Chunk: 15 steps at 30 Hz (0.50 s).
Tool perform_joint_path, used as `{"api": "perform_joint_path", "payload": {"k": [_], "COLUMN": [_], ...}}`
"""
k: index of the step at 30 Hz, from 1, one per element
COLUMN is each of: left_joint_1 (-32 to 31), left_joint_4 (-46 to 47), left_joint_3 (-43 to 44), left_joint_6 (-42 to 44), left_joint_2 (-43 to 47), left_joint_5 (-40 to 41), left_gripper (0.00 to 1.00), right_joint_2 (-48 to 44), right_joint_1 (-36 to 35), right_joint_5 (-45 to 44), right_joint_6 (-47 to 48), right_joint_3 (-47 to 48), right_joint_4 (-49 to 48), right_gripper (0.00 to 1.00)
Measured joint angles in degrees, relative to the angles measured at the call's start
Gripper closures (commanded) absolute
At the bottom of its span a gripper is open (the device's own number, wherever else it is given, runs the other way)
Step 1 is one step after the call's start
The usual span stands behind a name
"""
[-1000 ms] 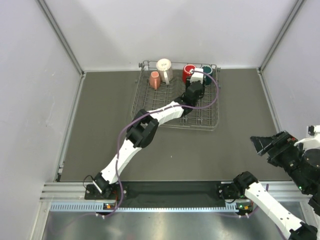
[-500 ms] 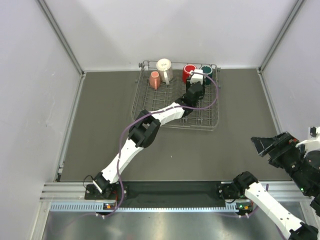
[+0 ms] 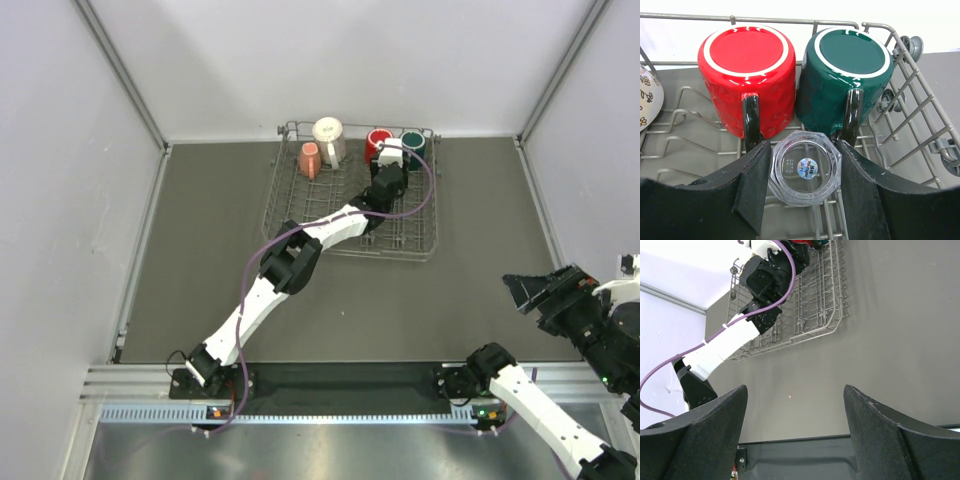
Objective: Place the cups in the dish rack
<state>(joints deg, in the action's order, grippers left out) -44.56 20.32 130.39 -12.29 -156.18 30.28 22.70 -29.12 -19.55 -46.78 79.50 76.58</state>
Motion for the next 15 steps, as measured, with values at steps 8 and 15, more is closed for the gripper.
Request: {"api": "perform_joint_path", "payload": {"k": [8,15], "left_joint_1": [0.0,0.0], "left_joint_4": [-0.3,-0.8], "left_joint_3": [0.0,0.0], "left_joint_6": [0.0,0.0], "left_joint_2": [0.0,0.0], "left_joint_5": [-0.1,-0.5], "left_gripper": [0.46,0.29], "right_joint_2": [-0.1,-0.1], "right_joint_1": [-0.3,-0.9], "right_joint_5": [-0.2,-0.3], "right_joint_6": [0.0,0.0], "right_joint_3": [-1.2,-1.5], "right_joint_4": [-0.2,-0.2], "right_gripper": [0.22,0.22]}}
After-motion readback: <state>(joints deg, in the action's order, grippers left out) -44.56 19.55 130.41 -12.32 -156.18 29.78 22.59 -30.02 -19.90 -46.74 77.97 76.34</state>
